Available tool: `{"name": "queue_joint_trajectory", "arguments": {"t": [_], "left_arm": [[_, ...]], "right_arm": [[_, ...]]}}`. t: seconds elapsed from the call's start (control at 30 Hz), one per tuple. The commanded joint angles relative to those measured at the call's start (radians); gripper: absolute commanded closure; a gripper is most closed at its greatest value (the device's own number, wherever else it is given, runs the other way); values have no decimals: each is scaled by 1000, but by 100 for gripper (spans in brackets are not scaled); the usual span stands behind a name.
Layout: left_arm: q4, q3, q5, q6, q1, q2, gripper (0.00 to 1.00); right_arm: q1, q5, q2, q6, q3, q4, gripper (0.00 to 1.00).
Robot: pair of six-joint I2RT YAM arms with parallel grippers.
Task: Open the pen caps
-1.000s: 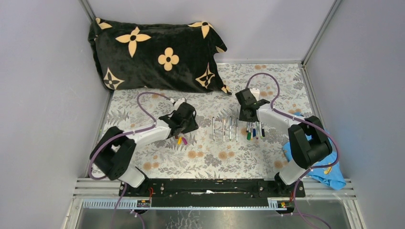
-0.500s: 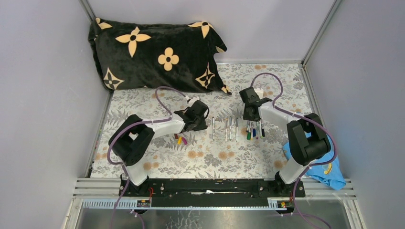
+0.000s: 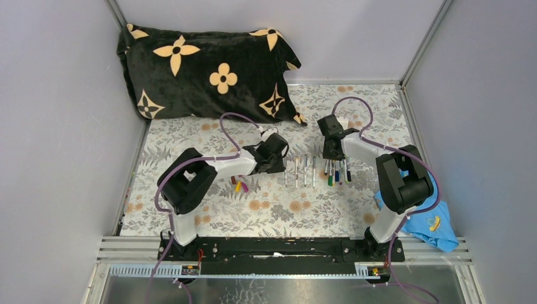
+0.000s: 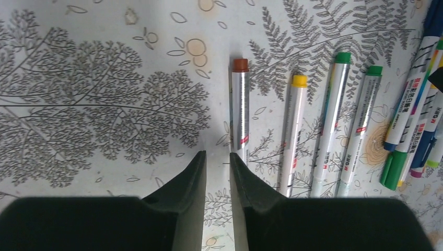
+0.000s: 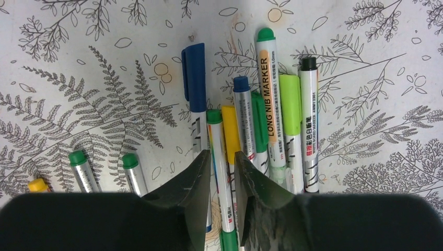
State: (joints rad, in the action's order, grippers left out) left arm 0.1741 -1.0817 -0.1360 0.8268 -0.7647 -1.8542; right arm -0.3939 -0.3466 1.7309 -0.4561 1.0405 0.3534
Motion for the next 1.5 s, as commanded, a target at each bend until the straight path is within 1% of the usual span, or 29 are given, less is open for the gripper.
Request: {"name": "queue_joint_trajectory", "arguments": {"t": [0.0,0.23,0.5,1.47], "left_arm": [[-19,-36,17,-13,-18,-35,73],[-21,-67,19,-6,-41,-65,73],[-33,-79,24,11,-58,-88,73],[-42,-90,23,21,-68,-95,74]], "right_arm": [[14,7,9,21,43,-22,70],[15,7,-8,26,34,-30,70],[13,51,-33,36,40,-39,70],[13,98,49,25,11,-88,70]]}}
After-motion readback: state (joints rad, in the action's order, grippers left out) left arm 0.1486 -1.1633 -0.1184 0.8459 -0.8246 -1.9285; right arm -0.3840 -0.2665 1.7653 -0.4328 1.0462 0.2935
